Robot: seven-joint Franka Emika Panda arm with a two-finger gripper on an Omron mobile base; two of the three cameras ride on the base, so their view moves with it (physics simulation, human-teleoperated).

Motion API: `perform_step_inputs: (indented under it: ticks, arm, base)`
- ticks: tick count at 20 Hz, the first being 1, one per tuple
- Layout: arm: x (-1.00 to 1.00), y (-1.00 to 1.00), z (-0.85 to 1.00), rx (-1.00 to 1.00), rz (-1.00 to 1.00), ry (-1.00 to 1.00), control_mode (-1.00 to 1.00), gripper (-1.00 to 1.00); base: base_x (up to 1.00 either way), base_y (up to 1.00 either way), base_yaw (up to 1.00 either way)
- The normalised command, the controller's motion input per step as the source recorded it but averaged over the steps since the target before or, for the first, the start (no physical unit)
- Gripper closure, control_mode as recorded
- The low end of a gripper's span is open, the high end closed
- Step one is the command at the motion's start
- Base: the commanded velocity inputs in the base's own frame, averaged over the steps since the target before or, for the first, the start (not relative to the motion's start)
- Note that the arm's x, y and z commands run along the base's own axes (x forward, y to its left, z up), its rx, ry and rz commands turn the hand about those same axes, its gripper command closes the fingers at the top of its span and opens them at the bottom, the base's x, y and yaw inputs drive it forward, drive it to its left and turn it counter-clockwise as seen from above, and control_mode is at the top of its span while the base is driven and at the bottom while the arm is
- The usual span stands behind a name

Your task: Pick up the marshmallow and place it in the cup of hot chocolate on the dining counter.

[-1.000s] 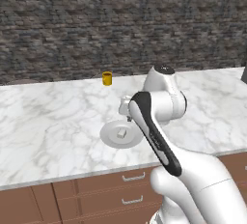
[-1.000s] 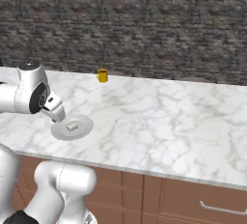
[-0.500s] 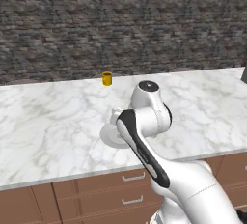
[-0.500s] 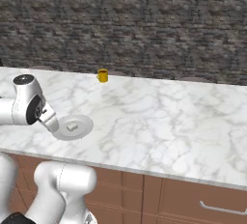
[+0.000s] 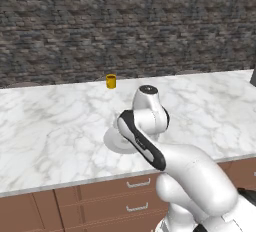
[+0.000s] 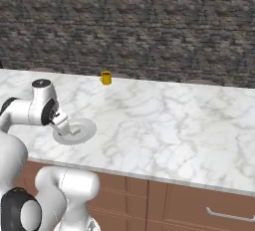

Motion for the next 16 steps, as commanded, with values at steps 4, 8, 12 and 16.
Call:
perform_step_inputs:
  ticks: [4, 8, 12, 16]
  arm:
    - [0.55, -0.01, -0.28, 0.0, 0.0, 0.08, -1.0, -1.0]
    - [0.46, 0.0, -0.39, 0.0, 0.0, 0.09, -1.0, -1.0]
    - [0.4, 0.0, -0.37, 0.0, 0.0, 0.02, -1.0, -1.0]
    - [0.41, -0.03, -0.31, 0.0, 0.0, 0.02, -1.0, -1.0]
  base:
    - [0.0, 0.0, 0.0]
    - [0.0, 0.0, 0.0]
    - [0.0, 0.0, 0.0]
    - [0.0, 0.0, 0.0]
